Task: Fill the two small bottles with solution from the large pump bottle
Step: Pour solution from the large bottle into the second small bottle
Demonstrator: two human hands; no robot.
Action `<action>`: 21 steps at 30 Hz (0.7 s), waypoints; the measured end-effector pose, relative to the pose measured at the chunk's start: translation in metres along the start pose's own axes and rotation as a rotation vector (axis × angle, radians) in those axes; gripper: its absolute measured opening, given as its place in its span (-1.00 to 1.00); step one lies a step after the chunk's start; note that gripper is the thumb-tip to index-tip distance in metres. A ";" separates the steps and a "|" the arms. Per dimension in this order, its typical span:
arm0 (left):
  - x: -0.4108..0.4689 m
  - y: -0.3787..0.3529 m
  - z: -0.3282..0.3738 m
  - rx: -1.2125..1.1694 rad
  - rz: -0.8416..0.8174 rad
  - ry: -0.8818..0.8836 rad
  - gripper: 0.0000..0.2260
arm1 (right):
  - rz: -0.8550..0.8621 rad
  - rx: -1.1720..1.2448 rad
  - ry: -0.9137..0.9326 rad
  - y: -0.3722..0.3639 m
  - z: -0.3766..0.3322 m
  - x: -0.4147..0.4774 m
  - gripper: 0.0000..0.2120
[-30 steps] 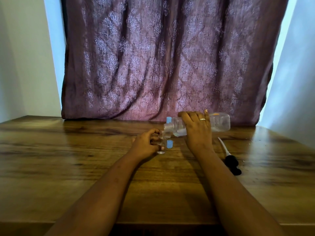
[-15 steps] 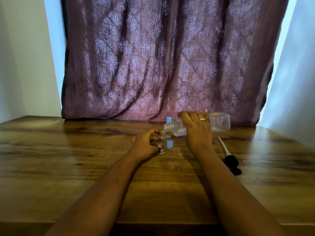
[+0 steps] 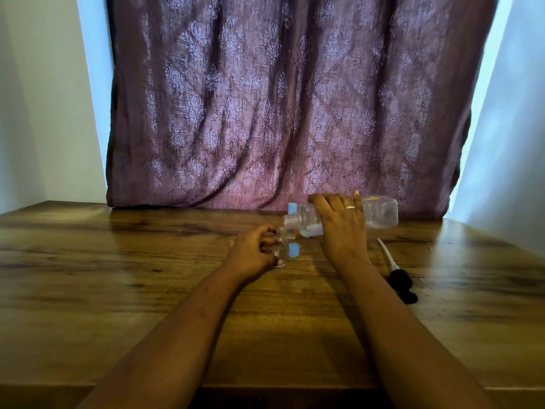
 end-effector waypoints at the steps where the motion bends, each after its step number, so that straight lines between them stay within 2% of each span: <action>1: 0.001 0.000 -0.001 -0.003 -0.001 0.003 -0.43 | -0.002 -0.002 0.002 -0.001 0.000 0.000 -0.55; 21: 0.007 -0.001 -0.010 -0.009 0.005 0.035 -0.45 | 0.001 0.000 0.002 0.000 0.000 0.000 -0.55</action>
Point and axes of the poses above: each hand's wrist, its own x-axis towards the middle knuckle, its own y-axis out of the back of the hand, z = x × y, the point moved 5 cm from there along x, towards the middle knuckle, and after that the axes turned 2 degrees about -y, right-handed, at the moved point
